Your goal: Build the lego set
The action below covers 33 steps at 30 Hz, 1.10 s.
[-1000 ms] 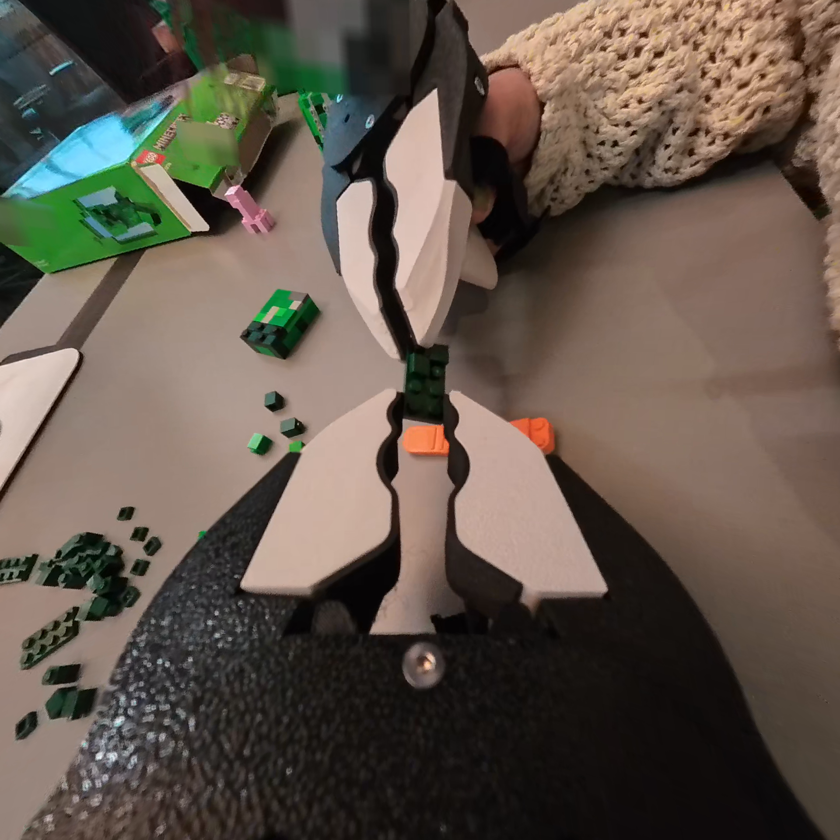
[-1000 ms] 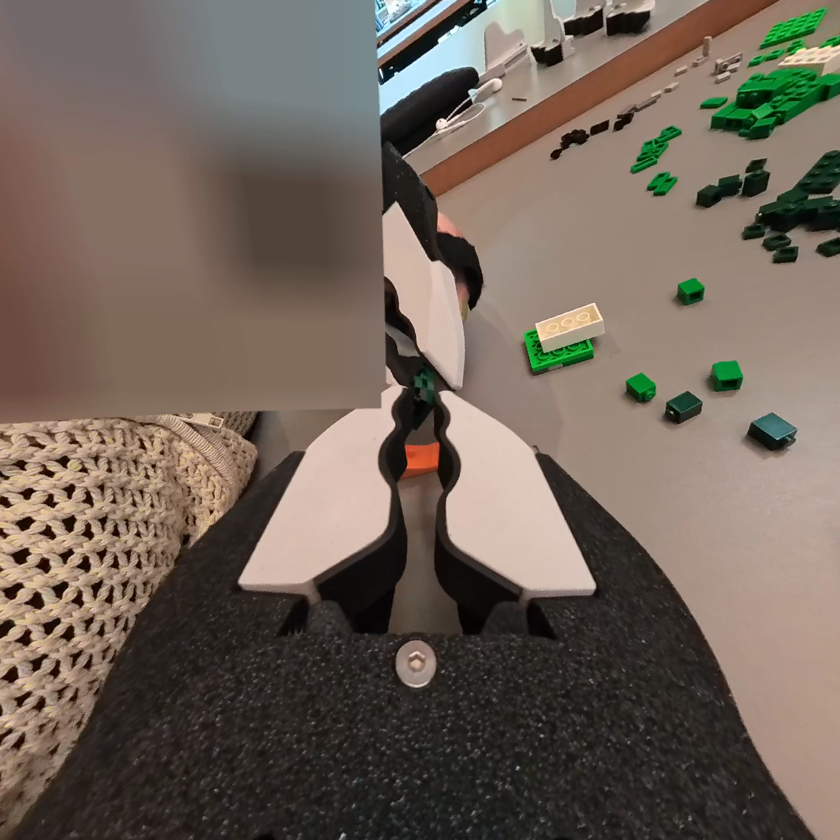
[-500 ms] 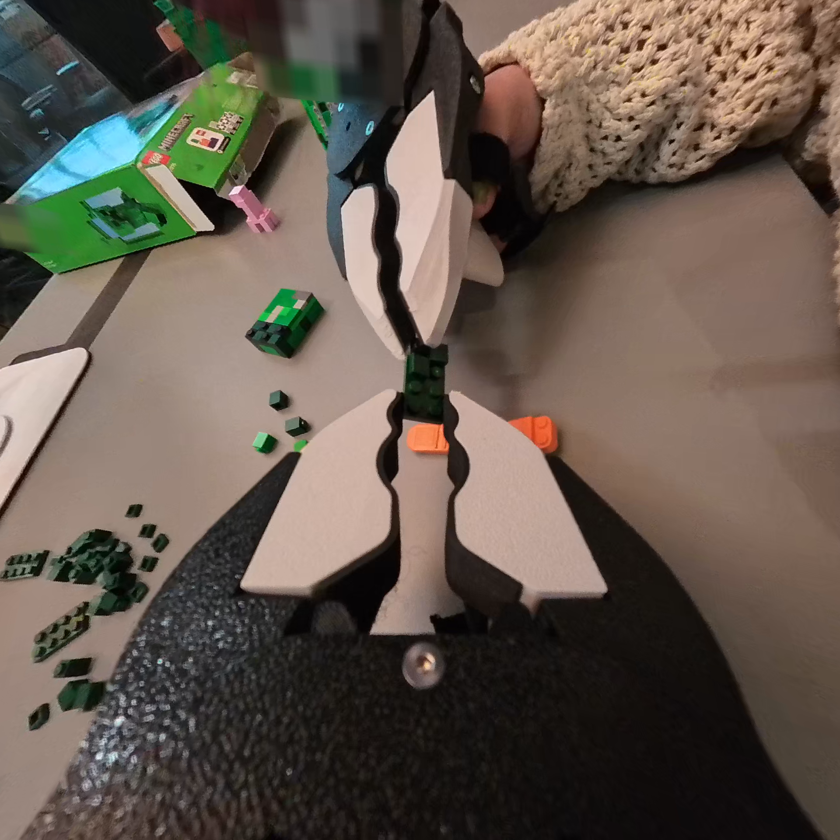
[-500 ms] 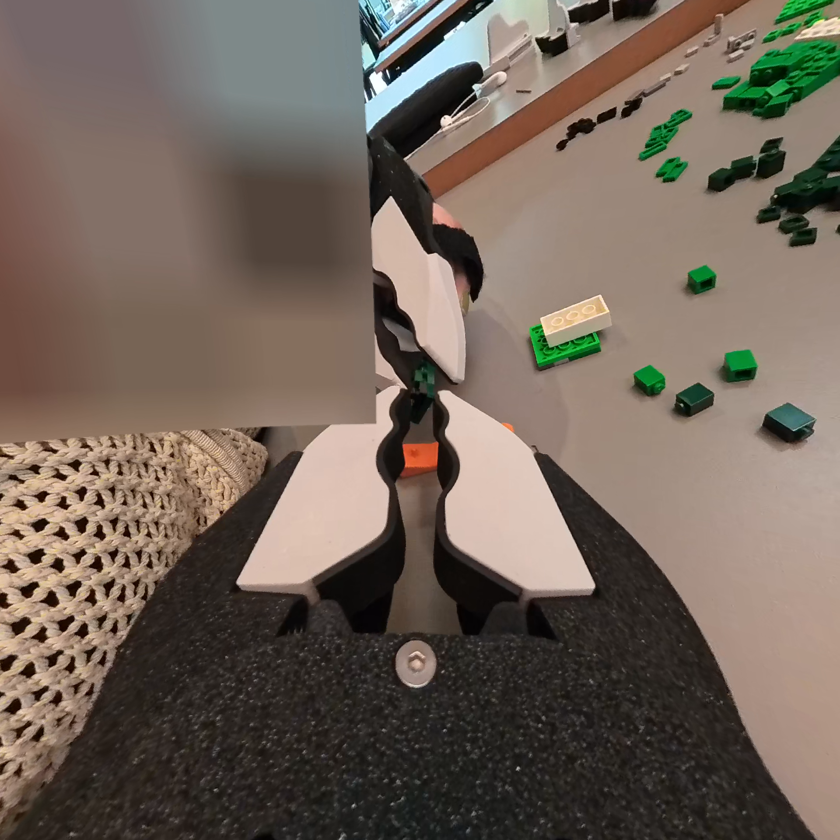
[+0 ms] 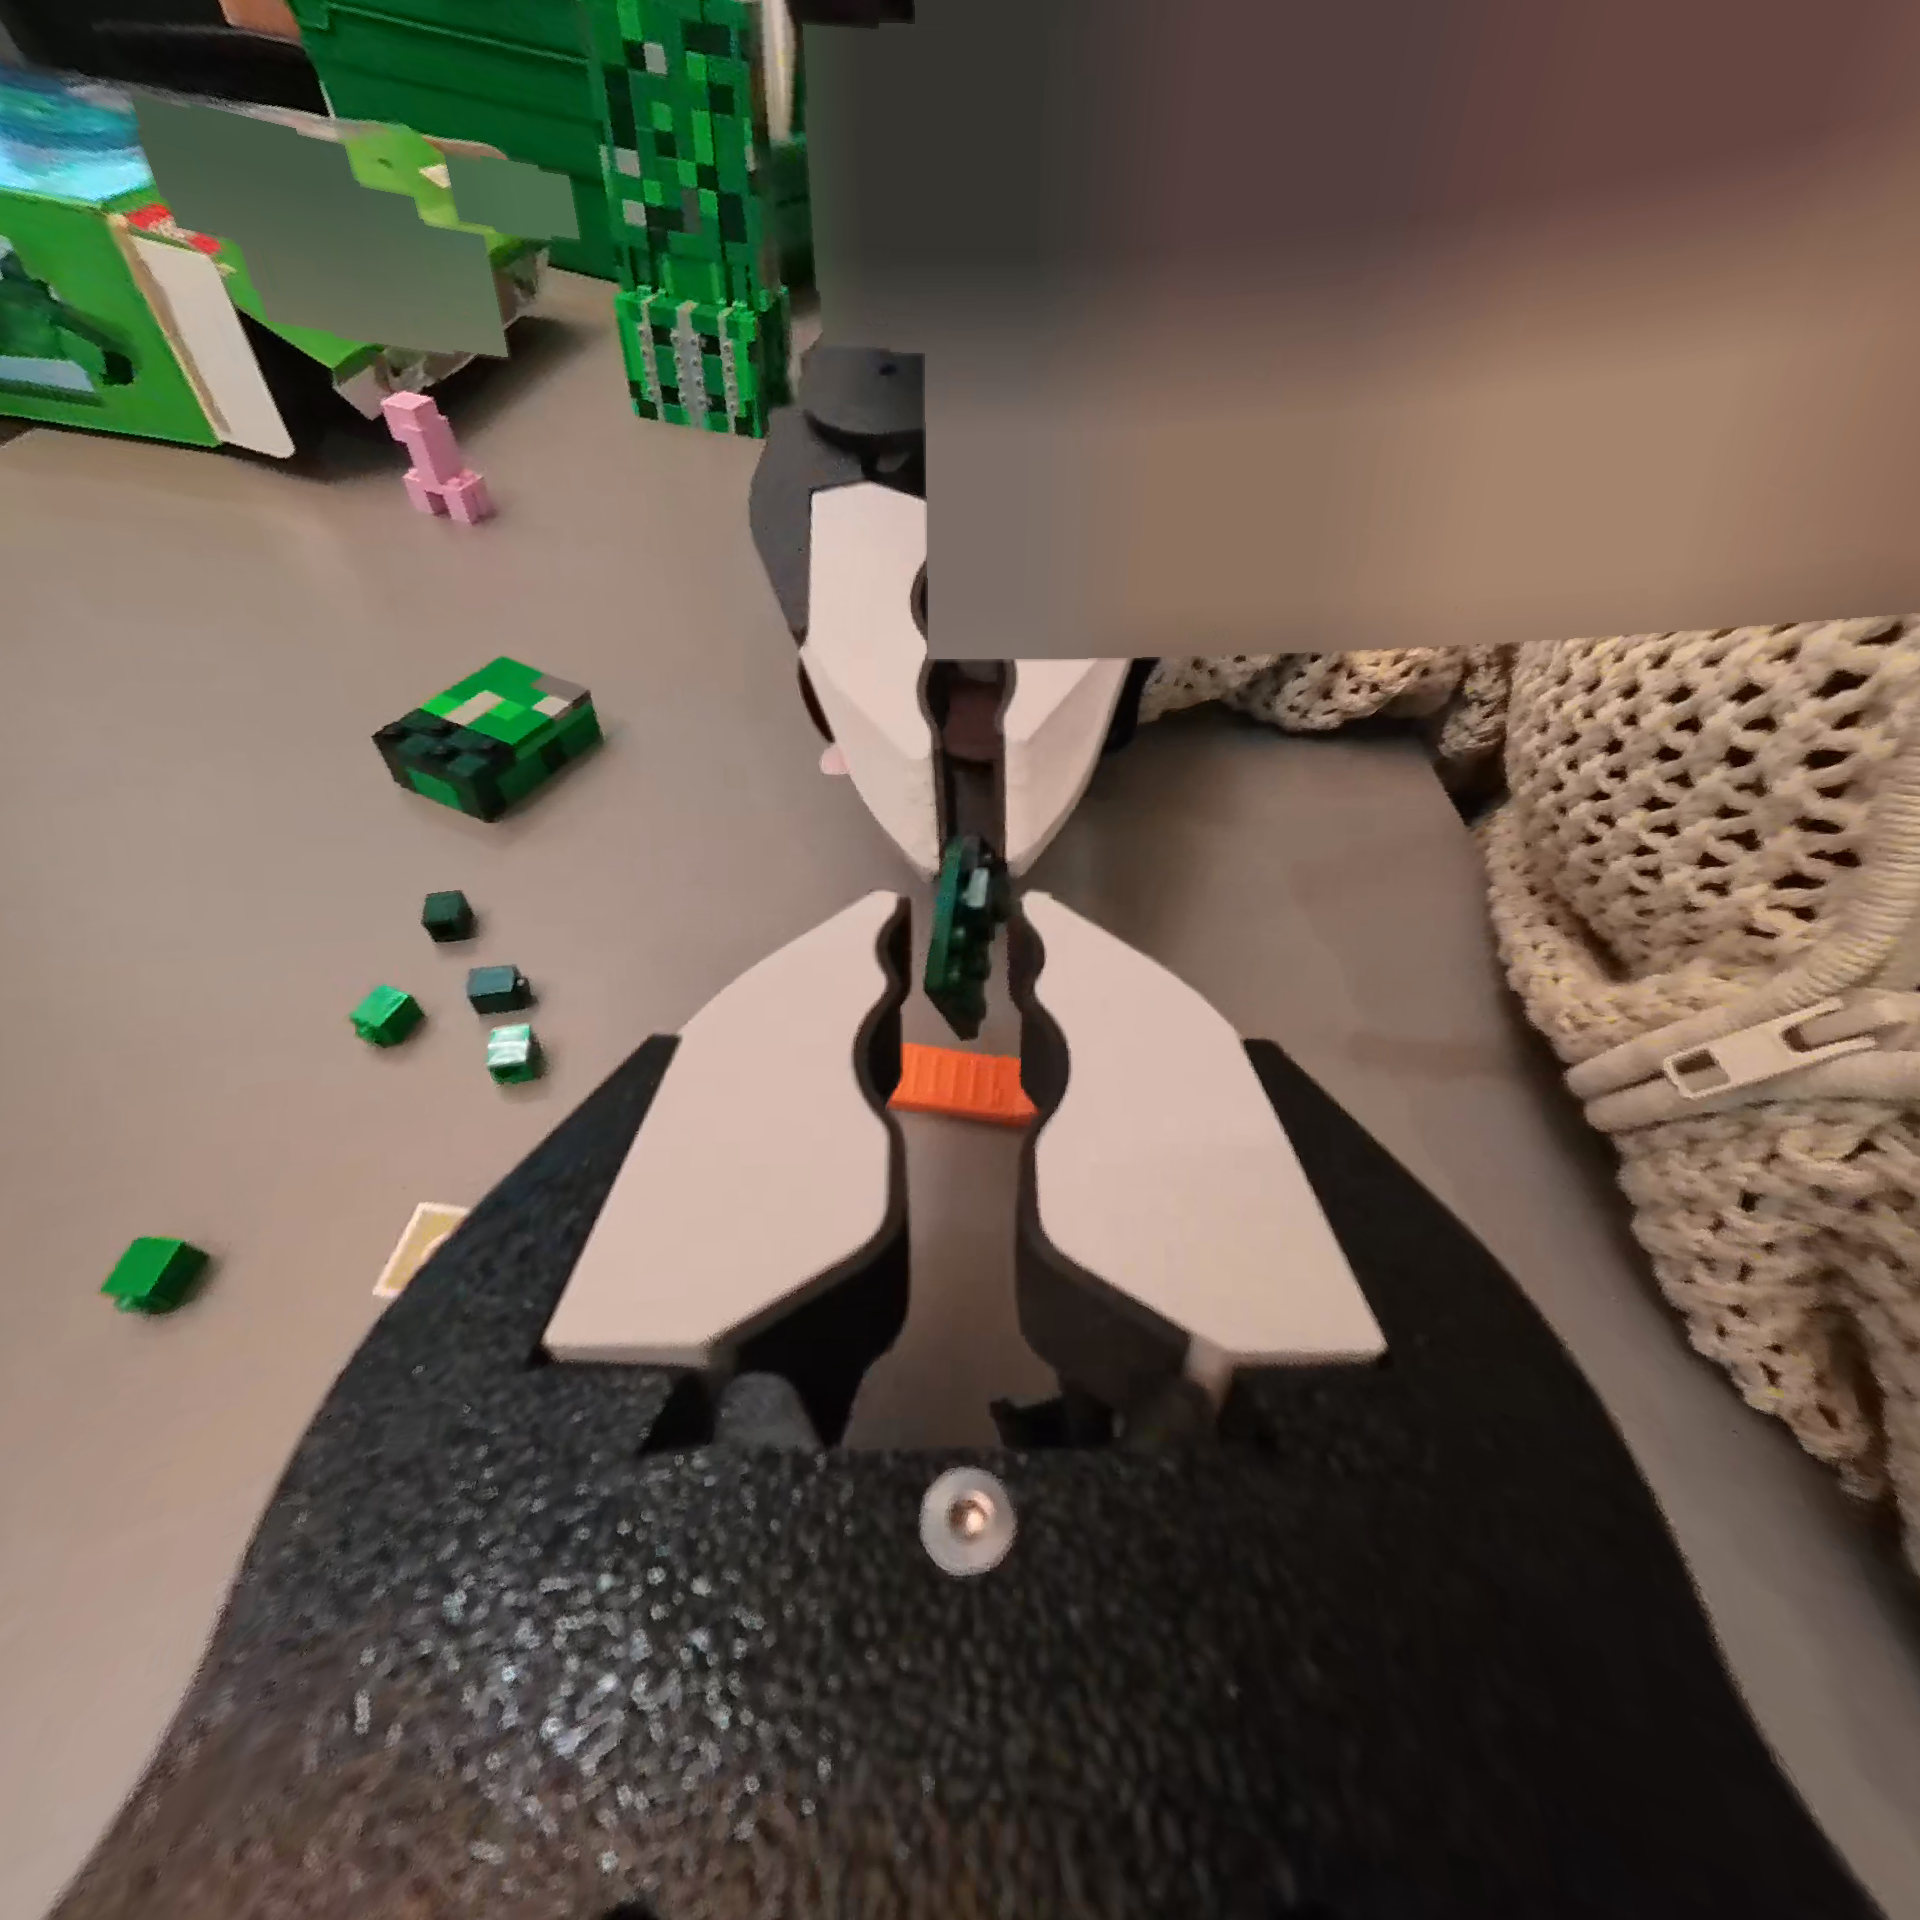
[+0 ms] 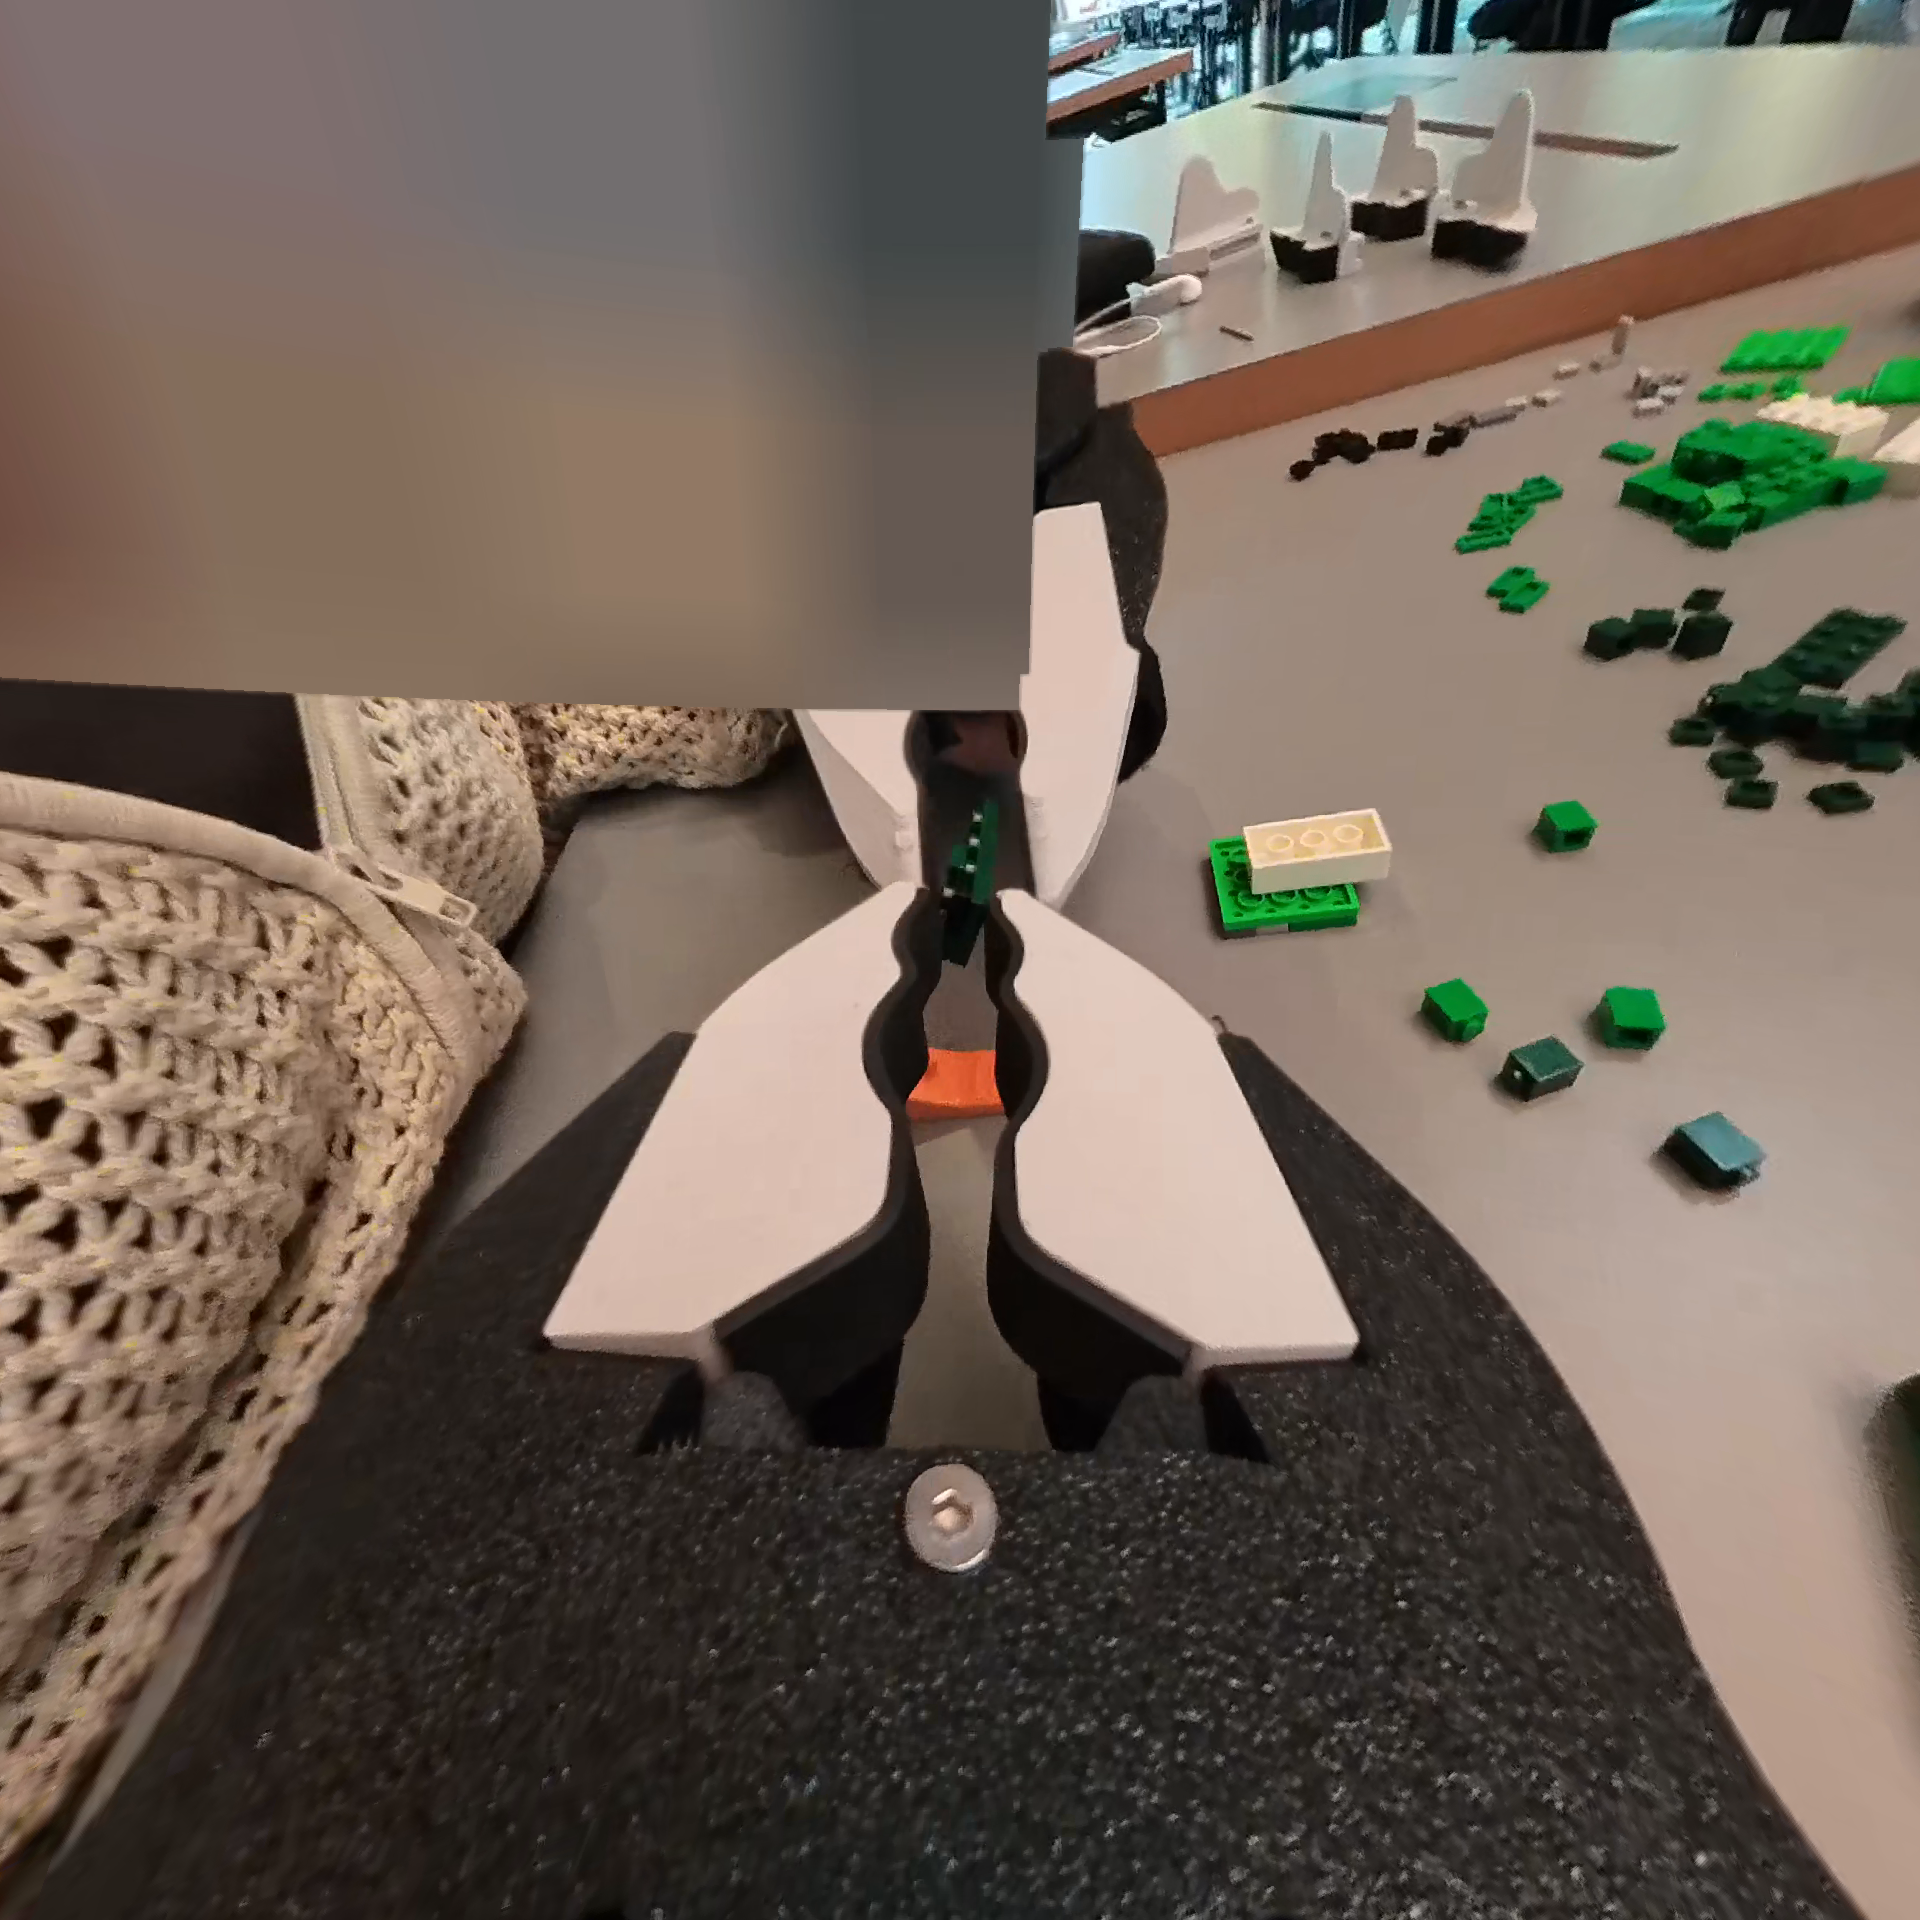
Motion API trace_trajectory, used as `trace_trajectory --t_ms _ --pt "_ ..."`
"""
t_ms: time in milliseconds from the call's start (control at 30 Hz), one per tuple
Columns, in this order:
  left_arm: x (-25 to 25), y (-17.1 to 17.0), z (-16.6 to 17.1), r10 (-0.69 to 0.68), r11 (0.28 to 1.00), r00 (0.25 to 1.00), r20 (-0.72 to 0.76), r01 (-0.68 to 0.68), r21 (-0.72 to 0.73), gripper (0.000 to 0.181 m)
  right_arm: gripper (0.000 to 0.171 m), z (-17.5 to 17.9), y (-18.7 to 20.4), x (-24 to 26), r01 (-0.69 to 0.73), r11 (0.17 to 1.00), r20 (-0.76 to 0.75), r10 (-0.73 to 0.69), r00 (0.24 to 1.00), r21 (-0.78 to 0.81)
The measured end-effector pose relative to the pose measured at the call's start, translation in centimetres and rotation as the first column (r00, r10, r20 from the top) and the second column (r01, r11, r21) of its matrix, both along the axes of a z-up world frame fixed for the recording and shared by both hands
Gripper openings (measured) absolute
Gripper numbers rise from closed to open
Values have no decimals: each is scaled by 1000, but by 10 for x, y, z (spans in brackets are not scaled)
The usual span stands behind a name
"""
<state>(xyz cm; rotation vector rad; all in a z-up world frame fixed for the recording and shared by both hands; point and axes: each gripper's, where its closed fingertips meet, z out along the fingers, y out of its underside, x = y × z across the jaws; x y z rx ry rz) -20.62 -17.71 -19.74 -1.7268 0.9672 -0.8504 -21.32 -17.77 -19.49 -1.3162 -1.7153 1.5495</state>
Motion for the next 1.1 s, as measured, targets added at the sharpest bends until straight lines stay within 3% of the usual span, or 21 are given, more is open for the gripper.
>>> trace_trajectory --t_ms 767,1100 --pt "5 -8 7 -80 997 995 53 80 -3 6 7 6 -9 4 -43 991 -99 55 994 123" --pt "2 -5 5 -53 998 999 -2 53 41 5 8 4 -8 1 -1 975 -125 30 992 222"
